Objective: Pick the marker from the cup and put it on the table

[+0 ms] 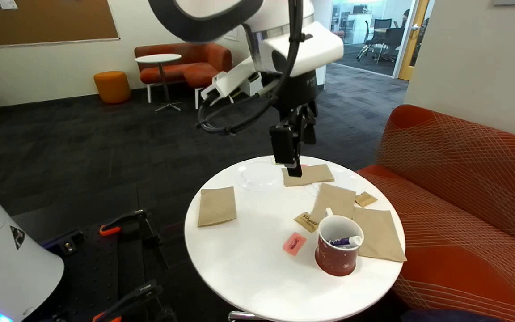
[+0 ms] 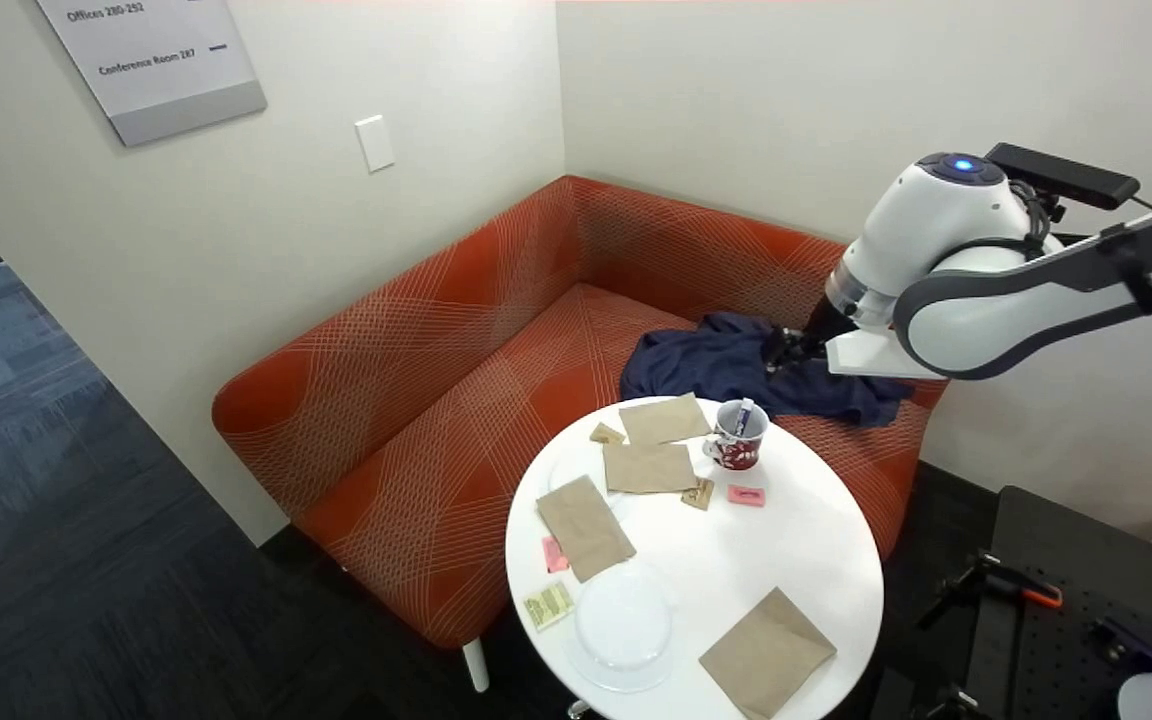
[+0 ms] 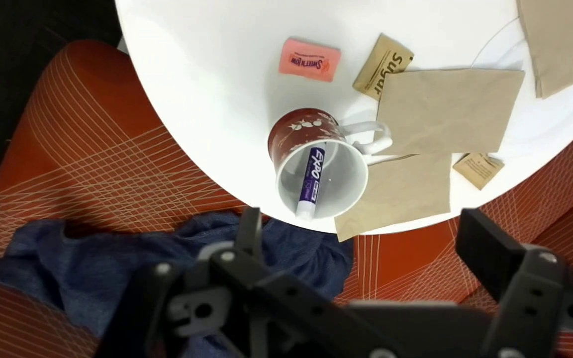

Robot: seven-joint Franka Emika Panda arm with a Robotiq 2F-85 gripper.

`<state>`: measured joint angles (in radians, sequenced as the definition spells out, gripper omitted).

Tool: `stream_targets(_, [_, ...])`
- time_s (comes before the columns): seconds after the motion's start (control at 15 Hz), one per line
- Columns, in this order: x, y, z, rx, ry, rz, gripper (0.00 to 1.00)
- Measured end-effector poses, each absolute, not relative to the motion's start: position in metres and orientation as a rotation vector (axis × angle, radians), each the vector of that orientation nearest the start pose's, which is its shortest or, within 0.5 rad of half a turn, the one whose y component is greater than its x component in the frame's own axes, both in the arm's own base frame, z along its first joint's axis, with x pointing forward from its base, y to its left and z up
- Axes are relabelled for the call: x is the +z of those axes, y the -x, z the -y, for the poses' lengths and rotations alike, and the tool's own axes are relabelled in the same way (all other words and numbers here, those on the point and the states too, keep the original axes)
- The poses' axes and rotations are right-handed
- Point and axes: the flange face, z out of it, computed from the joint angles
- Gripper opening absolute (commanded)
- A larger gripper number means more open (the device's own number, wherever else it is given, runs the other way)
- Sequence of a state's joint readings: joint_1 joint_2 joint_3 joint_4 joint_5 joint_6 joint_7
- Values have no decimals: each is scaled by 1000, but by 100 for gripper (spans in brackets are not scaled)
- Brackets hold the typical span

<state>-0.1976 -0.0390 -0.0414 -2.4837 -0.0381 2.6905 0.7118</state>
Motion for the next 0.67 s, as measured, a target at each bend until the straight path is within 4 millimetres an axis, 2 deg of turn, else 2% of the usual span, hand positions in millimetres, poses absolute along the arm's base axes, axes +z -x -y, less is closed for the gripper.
stream_targets(0.67, [279, -503, 135, -412, 2672, -1607, 100])
